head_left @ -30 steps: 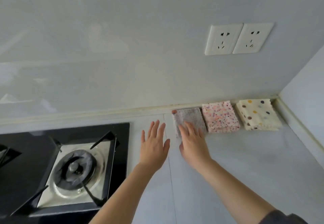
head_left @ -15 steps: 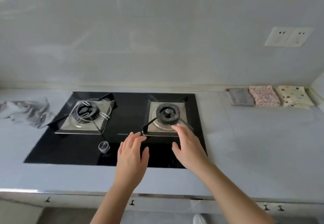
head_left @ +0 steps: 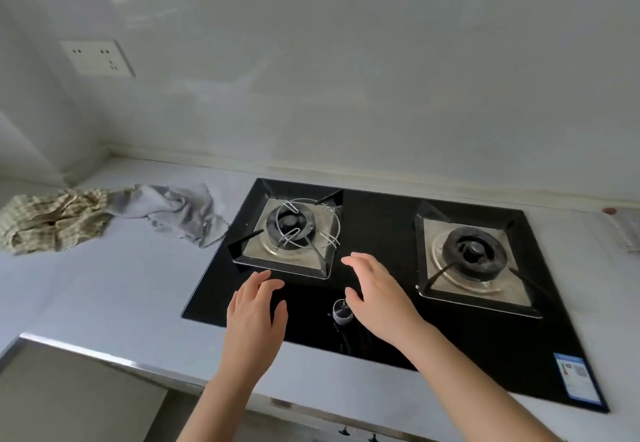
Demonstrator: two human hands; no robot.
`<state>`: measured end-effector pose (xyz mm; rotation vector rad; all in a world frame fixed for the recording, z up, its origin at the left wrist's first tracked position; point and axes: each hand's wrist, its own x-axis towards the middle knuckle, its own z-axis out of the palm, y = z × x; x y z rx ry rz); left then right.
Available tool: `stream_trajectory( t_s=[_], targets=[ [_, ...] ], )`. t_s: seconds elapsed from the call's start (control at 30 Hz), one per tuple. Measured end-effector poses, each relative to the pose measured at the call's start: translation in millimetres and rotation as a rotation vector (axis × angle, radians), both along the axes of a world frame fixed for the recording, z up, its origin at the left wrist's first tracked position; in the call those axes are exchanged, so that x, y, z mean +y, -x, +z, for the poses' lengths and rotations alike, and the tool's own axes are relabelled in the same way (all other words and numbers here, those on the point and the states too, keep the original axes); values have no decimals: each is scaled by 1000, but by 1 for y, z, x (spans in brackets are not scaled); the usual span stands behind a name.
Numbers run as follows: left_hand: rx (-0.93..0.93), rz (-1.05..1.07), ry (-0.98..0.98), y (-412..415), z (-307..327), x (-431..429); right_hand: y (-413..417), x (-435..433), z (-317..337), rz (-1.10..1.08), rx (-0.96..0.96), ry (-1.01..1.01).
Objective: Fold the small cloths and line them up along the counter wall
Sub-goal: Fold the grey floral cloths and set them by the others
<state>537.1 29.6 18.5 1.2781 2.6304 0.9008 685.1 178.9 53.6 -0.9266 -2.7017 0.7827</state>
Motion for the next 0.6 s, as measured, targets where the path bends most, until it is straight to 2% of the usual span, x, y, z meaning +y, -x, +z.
stream_trajectory(
  t_s=[0.27, 0.43, 0.6],
  targets=[
    [57, 128, 55, 176, 3, -37, 201, -19, 9, 210, -24, 21],
    [111, 57, 155, 282, -17, -45, 300, -33, -15, 230, -114, 35],
    [121, -61, 276, 400, -51, -30, 394, -39, -65, 147, -221, 72]
  ],
)
